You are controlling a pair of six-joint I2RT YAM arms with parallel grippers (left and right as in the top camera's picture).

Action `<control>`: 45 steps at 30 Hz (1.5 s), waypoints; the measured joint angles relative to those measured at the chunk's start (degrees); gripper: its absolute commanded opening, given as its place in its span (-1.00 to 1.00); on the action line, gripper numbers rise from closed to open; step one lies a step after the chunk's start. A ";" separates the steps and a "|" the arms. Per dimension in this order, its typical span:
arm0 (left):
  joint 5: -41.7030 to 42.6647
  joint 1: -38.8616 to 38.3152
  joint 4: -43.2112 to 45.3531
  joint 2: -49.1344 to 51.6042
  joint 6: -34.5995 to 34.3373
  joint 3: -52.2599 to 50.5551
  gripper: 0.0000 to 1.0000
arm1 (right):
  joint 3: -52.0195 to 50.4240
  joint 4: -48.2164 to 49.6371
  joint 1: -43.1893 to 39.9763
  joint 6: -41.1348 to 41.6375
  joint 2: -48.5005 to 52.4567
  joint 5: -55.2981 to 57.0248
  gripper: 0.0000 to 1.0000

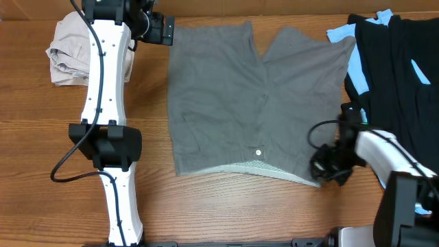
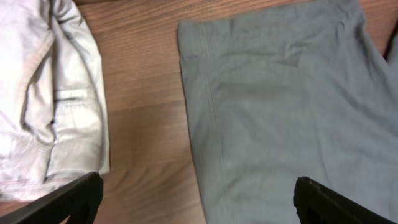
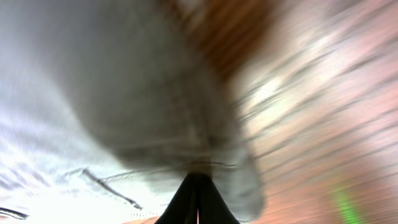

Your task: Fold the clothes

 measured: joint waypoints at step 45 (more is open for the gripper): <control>1.77 -3.08 42.05 10.69 0.61 -28.61 0.08 | 24.70 -13.79 5.86 -15.10 -8.85 -0.94 0.15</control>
